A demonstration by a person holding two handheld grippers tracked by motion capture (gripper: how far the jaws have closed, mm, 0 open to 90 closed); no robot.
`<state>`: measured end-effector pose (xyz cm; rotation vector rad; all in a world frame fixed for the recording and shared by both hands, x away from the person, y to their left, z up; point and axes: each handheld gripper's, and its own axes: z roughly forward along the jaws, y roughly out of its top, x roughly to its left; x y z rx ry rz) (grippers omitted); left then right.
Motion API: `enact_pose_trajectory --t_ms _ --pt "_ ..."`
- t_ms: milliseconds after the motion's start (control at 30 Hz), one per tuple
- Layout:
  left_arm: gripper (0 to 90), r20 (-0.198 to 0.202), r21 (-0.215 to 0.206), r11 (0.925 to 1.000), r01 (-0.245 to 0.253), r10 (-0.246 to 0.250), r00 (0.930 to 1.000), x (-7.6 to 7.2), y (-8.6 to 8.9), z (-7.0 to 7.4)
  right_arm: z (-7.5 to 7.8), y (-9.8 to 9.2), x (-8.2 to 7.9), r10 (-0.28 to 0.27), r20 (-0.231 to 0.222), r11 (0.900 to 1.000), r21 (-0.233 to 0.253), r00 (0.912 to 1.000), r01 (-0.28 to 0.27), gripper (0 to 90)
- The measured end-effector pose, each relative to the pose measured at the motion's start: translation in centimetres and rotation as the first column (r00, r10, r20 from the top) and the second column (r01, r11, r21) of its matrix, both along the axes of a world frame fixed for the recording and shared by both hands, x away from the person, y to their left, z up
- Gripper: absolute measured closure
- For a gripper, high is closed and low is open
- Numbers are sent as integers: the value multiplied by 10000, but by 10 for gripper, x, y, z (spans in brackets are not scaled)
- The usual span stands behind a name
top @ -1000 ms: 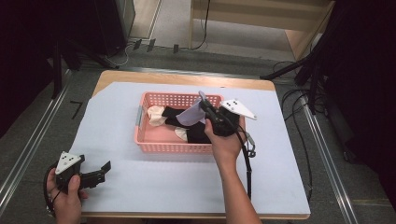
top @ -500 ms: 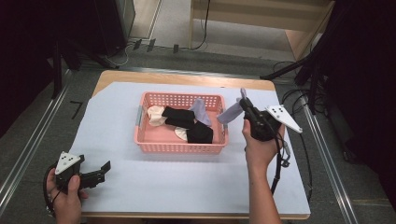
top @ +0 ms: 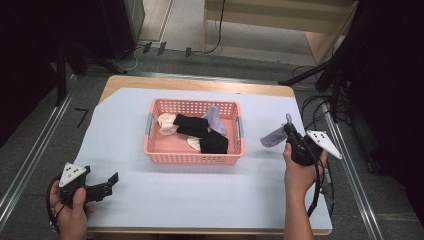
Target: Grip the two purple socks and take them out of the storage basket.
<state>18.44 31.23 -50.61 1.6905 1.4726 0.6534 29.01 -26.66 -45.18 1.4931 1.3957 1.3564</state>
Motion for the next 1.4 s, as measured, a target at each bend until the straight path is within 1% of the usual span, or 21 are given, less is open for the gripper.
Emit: enact_pose_trajectory --t_ms 100,133,167,200,233,300,367,467,600,667,733,867,933,1033,1100,1133,1167,1267,1300,1367,1400 --pt "5 -16 25 10000 8 -8 10000 0 0 0 -14 -3 1 -175 -445 9997 -184 9989 167 880" --pt "5 -16 27 10000 13 -13 10000 0 0 0 -18 -3 1 -189 -676 9996 -200 9975 175 852" --pt "5 -14 31 10000 9 -9 10000 0 0 0 -20 -2 1 -181 -774 9997 -159 9968 170 797" --pt "5 -38 44 10000 13 -13 10000 0 0 0 -22 -2 1 -127 -761 9998 -129 9970 117 728" --pt "5 -30 38 10000 -5 5 10000 0 0 0 -22 0 0 -70 -767 10000 28 9970 73 680" --pt "5 -18 71 10000 -12 12 10000 0 -1 0 -20 3 -3 -64 -549 9996 285 9985 80 604" --pt "5 -40 110 9999 -17 18 10000 0 -1 0 -16 6 -5 -123 -410 9991 410 9991 140 595" --pt "5 -30 98 10000 -10 10 10000 0 -1 0 -10 15 -3 98 -268 9991 406 9996 -87 594" --pt "5 -1 71 10000 11 -11 10000 0 -1 0 -2 36 3 730 -223 9965 415 9971 -721 606" --pt "5 0 50 10000 6 -6 10000 0 0 0 2 51 7 1088 -208 9934 395 9938 -1079 610" --pt "5 -12 22 10000 9 -9 10000 0 0 0 5 66 13 1392 -271 9901 231 9899 -1386 618" --pt "5 -29 -1 10000 29 -29 10000 0 0 0 12 97 25 1993 -571 9799 101 9783 -1990 626" --pt "5 -10 -14 10000 5 -5 10000 0 0 0 12 113 34 2292 -975 9731 8 9685 -2303 627" --pt "5 -10 -59 10000 -15 15 10000 0 0 0 10 134 46 2307 -1452 9697 -468 9621 -2396 627" --pt "5 9 -35 10000 1 -1 10000 0 0 0 9 144 53 2249 -1689 9698 -570 9596 -2373 623" --pt "5 -8 -18 10000 23 -23 10000 0 1 0 8 148 56 2306 -1803 9680 -569 9562 -2442 621" --pt "5 -27 -26 10000 18 -18 10000 0 1 0 7 152 59 2313 -2034 9676 -532 9514 -2466 622" --pt "5 -30 -32 10000 39 -39 10000 0 1 0 7 159 68 2427 -2886 9668 -71 9262 -2556 631" --pt "5 -31 -36 10000 39 -39 10000 0 1 0 8 161 71 2384 -3120 9676 -47 9197 -2525 636" --pt "5 -12 -84 10000 29 -29 10000 0 1 0 9 164 76 2275 -3507 9697 -34 9085 -2441 639" --pt "5 -7 -90 10000 27 -27 10000 0 1 0 10 165 78 2293 -3577 9694 1 9052 -2456 637"
